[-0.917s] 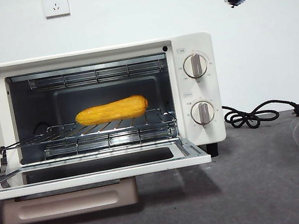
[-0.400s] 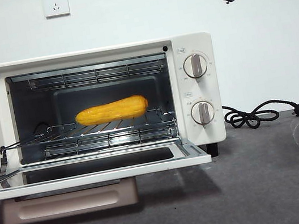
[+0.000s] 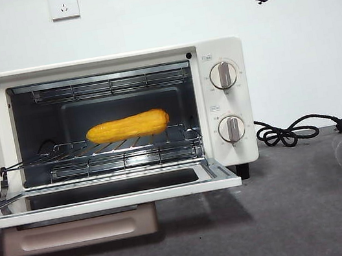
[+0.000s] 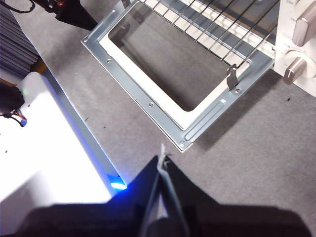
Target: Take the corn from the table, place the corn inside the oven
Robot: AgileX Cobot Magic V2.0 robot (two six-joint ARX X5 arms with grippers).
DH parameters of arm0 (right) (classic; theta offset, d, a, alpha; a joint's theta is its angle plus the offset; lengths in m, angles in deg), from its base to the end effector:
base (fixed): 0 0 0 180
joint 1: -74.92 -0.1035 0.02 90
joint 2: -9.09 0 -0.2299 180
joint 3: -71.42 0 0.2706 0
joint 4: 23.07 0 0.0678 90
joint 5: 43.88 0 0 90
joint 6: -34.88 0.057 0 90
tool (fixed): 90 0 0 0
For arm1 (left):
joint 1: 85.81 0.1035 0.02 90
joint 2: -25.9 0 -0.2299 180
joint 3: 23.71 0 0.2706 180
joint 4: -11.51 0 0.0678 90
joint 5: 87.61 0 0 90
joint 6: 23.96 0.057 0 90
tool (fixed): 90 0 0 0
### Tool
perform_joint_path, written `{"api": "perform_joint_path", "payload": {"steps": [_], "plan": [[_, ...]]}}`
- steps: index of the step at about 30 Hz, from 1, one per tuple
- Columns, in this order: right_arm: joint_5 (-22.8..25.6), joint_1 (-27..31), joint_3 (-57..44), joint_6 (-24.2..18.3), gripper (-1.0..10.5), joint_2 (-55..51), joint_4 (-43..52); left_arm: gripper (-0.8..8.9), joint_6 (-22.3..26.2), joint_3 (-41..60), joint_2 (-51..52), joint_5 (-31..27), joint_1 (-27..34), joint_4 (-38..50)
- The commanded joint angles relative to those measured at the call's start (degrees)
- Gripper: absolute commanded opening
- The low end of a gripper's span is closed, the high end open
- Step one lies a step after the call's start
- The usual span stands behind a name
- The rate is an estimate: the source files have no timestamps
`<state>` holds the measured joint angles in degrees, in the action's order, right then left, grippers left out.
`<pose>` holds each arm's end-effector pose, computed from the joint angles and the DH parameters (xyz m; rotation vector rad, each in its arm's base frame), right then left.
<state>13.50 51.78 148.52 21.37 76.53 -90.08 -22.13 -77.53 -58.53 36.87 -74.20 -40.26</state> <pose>0.2280 0.1308 0.2637 -0.1122 0.9237 1.0039 0.2473 0.0179 0.0808 -0.5393 1.3231 -0.3482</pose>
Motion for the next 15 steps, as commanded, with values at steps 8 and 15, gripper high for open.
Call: {"api": "perform_joint_path", "payload": {"steps": [8,15], "plan": [[-0.3,0.0,0.2,-0.4,-0.1,0.3,0.2,-0.08,0.2,0.2,-5.7,0.5,-1.5,-0.2],[-0.3,0.0,0.2,-0.4,-0.1,0.3,0.2,-0.08,2.4,0.2,-6.9,8.7,-1.8,-0.5]]}}
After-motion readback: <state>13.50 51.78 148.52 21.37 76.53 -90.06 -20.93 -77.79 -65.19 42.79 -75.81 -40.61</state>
